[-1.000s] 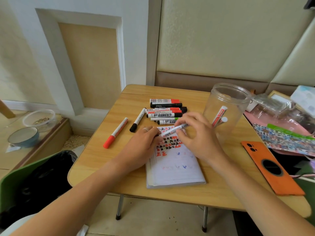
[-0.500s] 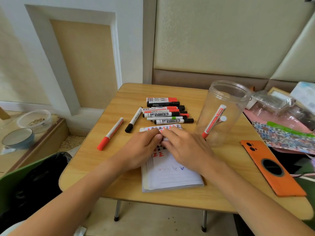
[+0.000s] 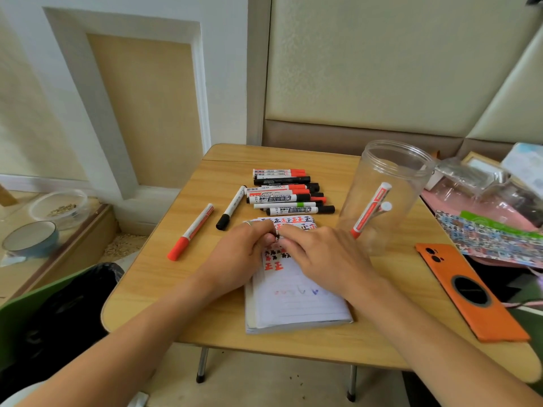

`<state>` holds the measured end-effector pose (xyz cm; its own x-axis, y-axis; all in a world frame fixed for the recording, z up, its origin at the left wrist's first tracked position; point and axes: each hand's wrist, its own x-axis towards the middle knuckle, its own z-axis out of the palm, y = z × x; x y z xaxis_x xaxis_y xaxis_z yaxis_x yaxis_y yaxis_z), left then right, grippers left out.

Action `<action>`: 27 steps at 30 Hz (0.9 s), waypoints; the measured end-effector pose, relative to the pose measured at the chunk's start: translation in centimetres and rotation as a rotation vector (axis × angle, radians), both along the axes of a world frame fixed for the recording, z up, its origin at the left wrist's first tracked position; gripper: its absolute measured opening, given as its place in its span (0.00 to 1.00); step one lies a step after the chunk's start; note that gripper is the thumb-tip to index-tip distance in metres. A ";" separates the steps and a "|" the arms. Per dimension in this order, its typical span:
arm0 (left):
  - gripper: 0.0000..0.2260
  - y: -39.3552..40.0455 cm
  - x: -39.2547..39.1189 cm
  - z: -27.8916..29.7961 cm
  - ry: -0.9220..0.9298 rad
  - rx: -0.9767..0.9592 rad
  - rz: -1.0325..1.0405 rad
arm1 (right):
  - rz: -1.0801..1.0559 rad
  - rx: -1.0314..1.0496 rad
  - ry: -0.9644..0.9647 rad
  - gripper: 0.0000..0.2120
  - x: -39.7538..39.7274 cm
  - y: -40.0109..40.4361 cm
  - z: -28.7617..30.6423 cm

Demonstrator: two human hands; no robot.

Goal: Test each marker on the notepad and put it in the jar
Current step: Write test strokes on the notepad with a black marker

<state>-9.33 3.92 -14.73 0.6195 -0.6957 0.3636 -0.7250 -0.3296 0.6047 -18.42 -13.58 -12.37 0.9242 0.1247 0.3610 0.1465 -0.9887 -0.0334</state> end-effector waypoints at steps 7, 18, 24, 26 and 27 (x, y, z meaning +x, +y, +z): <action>0.07 -0.2 -1.2 -0.5 -0.129 0.062 0.231 | -0.124 0.057 -0.028 0.14 0.4 0.6 -0.8; 0.09 1.3 -0.7 -0.3 -0.204 0.217 0.578 | -0.232 -0.093 -0.030 0.11 0.5 2.3 -1.7; 0.10 2.2 -0.4 0.3 -0.083 0.120 0.499 | -0.244 -0.094 -0.034 0.10 0.6 2.2 -2.0; 0.08 2.5 -0.4 0.8 -0.009 0.100 0.470 | -0.246 -0.093 -0.037 0.10 0.5 2.2 -2.0; 0.08 2.6 -0.4 1.0 0.029 0.114 0.454 | -0.247 -0.090 -0.038 0.10 0.4 2.1 -1.9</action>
